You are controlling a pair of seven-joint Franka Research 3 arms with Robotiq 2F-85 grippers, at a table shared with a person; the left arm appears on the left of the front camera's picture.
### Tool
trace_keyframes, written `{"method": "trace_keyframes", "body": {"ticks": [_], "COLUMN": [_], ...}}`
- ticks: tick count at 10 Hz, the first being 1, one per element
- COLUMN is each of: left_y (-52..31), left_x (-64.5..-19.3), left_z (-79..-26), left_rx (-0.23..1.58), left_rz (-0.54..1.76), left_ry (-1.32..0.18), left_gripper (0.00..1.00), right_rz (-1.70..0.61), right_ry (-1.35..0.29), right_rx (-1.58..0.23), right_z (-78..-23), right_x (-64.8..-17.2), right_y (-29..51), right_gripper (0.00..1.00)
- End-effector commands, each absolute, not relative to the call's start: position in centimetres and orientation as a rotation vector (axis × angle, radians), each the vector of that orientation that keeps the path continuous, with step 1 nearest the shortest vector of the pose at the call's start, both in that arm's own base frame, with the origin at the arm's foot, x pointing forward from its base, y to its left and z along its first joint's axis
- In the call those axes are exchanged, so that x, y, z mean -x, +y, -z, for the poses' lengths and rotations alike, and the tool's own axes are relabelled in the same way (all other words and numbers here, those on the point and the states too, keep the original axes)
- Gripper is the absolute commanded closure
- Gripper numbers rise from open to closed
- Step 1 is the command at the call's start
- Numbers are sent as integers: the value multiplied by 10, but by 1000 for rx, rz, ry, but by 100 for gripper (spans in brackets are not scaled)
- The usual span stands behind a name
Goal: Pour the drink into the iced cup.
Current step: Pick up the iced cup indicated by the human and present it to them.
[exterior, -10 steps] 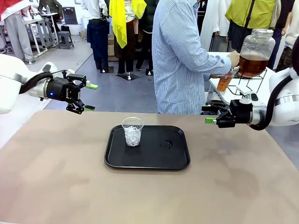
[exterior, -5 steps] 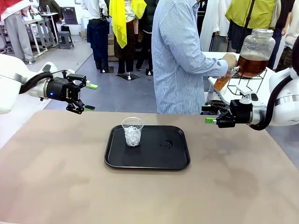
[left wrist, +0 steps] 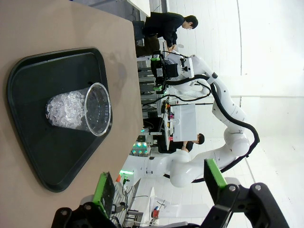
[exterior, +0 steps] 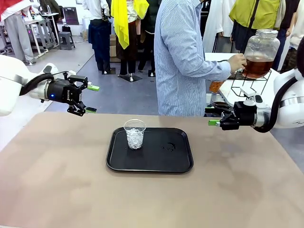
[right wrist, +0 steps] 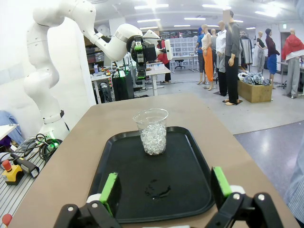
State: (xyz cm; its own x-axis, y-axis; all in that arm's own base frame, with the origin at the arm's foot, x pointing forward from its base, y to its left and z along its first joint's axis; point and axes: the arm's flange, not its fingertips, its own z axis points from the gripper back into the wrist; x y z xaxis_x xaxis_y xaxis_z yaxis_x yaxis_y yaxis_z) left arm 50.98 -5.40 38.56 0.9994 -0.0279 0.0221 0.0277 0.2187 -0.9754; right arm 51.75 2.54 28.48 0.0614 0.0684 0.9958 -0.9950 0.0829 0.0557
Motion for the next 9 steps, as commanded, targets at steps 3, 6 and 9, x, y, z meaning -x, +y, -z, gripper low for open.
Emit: {"method": "trace_keyframes", "body": {"ticks": [3,6,9], "left_y": [-54,-54,-54], "left_x": [-504,-504,-504], "left_z": [-387,-387,-387], "left_rx": [1349,1349,1349], "left_rz": [46,46,46], "left_ry": [-17,-17,-17], "left_gripper": [0,0,0], "right_rz": [-1144,-1144,-1144], "right_ry": [-1145,-1145,-1145], "right_rx": [-1130,-1130,-1130], "right_z": [-289,-289,-289], "right_x": [-519,-519,-519], "right_y": [27,27,27], "right_gripper": [0,0,0]}}
